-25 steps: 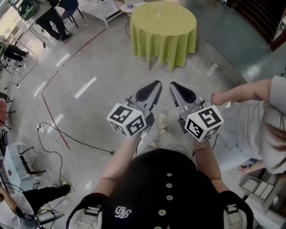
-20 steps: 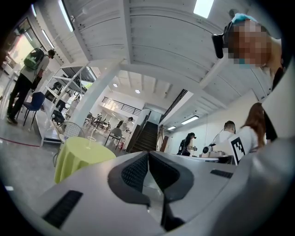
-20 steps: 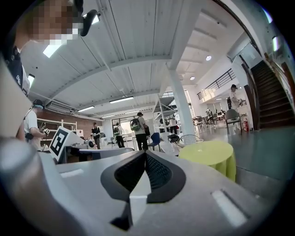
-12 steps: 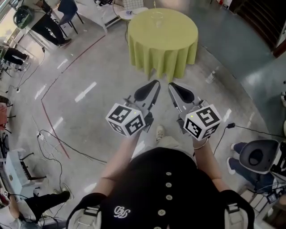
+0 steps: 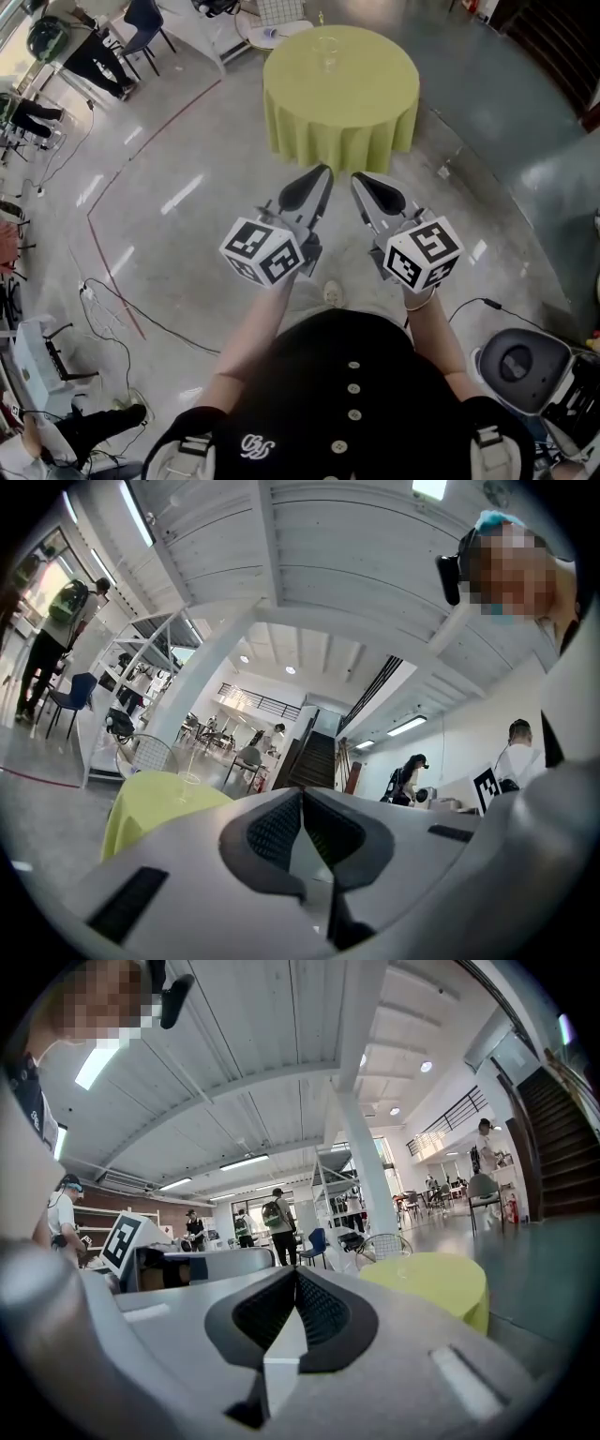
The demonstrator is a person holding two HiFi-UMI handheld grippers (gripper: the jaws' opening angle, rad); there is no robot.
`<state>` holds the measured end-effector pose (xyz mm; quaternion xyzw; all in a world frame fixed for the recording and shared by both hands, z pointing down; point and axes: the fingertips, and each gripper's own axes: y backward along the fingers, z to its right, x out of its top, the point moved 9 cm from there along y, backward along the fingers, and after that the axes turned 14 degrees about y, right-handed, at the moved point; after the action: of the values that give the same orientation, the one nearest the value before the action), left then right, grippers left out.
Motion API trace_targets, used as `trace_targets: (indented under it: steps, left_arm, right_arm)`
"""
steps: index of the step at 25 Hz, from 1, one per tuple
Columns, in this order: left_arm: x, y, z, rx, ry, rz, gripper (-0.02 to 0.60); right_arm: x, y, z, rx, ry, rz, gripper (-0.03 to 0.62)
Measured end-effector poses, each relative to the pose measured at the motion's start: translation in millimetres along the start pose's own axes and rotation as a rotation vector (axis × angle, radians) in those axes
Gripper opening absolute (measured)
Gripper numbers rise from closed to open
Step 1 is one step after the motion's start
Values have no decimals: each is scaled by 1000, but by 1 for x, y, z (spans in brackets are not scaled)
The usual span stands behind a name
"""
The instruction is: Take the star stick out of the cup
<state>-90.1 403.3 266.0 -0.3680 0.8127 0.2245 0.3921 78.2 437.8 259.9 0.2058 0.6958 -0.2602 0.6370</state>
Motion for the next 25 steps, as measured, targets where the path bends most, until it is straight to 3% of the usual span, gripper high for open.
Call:
trace_targets:
  steps: [7,25]
  left_arm:
    - [-10,-28,-21,22,14,-17,20]
    - [12,-92,-94,2,49,-68,20]
  right_arm:
    - [-16,-10,29,8,-14,-6,3]
    - [-28,-83,87,-17,-45,-38,3]
